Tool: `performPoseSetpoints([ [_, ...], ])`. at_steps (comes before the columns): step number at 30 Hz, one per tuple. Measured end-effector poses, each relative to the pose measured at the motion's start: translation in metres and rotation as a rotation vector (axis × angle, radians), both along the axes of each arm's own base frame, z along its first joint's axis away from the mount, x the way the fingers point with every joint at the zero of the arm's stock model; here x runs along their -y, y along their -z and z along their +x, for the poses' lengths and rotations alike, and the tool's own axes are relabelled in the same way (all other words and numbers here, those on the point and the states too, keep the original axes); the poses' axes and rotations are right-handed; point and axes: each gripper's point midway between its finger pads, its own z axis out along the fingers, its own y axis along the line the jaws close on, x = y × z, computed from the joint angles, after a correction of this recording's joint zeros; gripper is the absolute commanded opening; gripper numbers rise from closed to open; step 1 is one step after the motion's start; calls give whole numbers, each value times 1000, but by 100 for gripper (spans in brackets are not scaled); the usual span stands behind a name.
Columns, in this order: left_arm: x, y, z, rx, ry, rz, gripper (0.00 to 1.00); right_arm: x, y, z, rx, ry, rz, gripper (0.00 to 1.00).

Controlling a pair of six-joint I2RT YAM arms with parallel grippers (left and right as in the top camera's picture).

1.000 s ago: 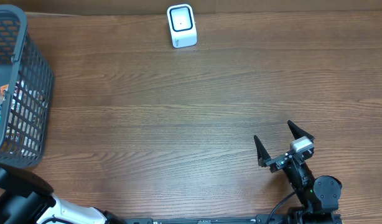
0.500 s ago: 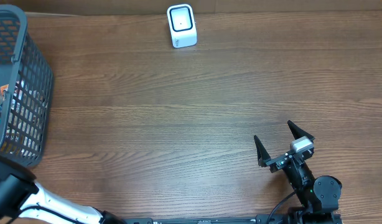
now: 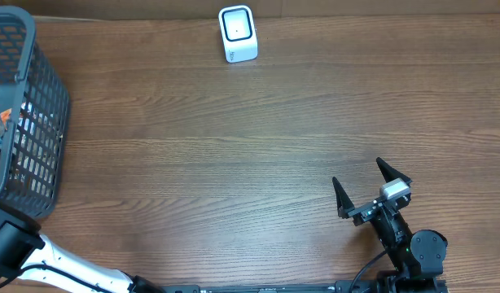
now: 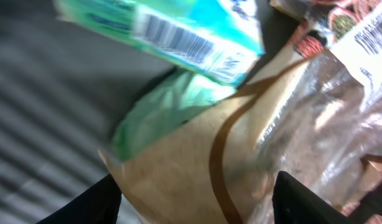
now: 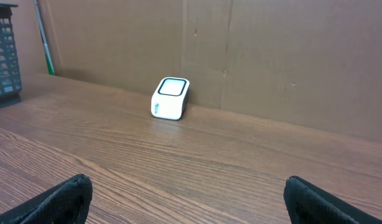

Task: Scan the item barcode
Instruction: 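Close the left gripper on the bean bag and lift it out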

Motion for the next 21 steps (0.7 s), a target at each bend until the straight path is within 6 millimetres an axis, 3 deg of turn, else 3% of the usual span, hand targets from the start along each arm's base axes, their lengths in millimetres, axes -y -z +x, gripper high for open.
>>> performPoseSetpoints([
  [6,14,0,10,14,47,-25,56,0,0,0,-1,0,0,100],
  [9,21,5,15,12,68,-28,48,0,0,0,0,0,0,100],
  [14,26,12,22,13,88,-15,17,0,0,0,-1,0,0,100],
  [17,27,13,25,21,98,-9,4,0,0,0,0,0,0,100],
  [19,28,14,27,22,103,-6,4,0,0,0,1,0,0,100],
  [21,28,16,27,19,102,-6,16,0,0,0,0,0,0,100],
])
